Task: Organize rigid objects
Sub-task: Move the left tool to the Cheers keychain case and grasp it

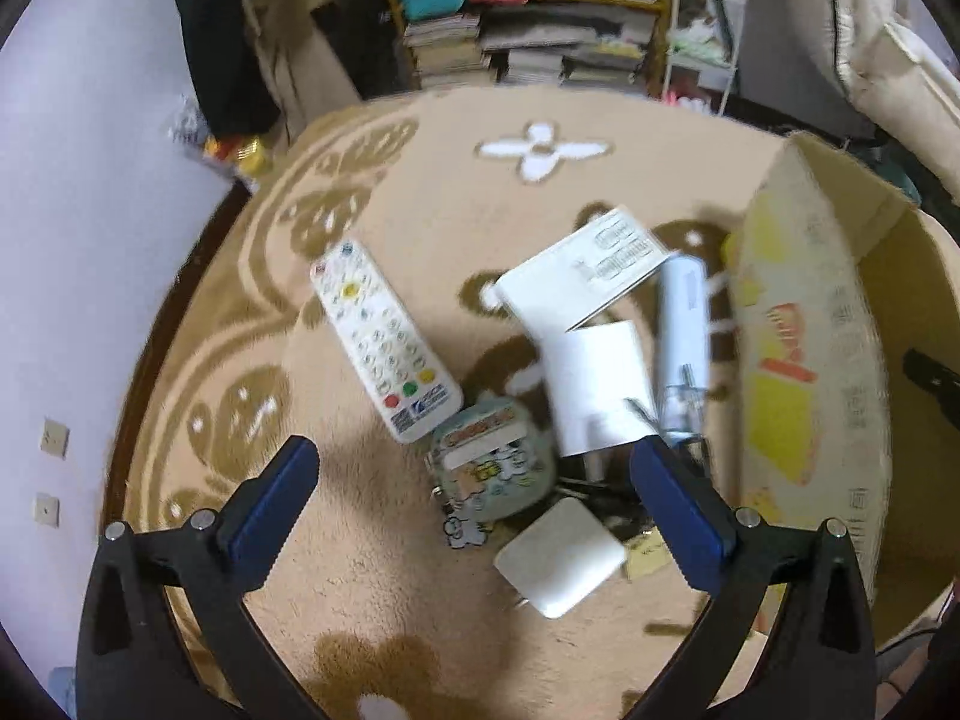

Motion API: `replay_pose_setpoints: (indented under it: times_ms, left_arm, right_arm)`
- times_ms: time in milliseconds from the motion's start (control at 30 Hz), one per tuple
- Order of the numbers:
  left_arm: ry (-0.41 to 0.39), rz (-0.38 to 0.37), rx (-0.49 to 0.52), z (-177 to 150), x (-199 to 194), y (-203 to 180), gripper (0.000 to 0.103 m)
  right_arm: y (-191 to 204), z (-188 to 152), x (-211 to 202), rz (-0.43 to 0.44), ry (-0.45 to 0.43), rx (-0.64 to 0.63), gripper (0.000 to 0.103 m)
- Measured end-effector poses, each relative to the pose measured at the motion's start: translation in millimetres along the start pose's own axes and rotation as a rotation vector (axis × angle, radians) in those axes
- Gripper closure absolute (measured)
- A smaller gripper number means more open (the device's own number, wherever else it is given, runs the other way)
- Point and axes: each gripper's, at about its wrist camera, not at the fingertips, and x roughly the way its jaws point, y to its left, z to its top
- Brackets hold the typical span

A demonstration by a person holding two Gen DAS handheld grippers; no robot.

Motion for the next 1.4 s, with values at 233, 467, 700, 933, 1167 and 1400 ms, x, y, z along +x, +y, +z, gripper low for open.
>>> replay_pose_setpoints:
  times_ms: [233,467,700,933,1167,1400]
  left_arm:
    - [0.053,0.002,-0.038,3,27,9,0.001]
    - [0.091,0.017,-0.056,-1,50,8,0.001]
    - [0.134,0.018,-0.122,-1,62,19,0.0]
    - [0.108,0.062,-0.078,-2,60,12,0.001]
    - [0.115,-0.004,0.018,-3,52,-8,0.044]
    - [0.114,-0.045,-0.064,-3,54,1,0.046]
  right_arm:
    - [4,-1,1,-0.023,0.002,-0.026,0.095]
    - [5,-2,0,-0.017,0.008,-0.019,0.095]
    - [4,-1,0,-0.017,0.009,-0.018,0.095]
    - [4,-2,1,-0.017,0.014,-0.018,0.095]
    - [4,-1,1,-0.014,0.017,-0.014,0.095]
    - [1,-2,1,-0.011,0.022,-0.003,0.095]
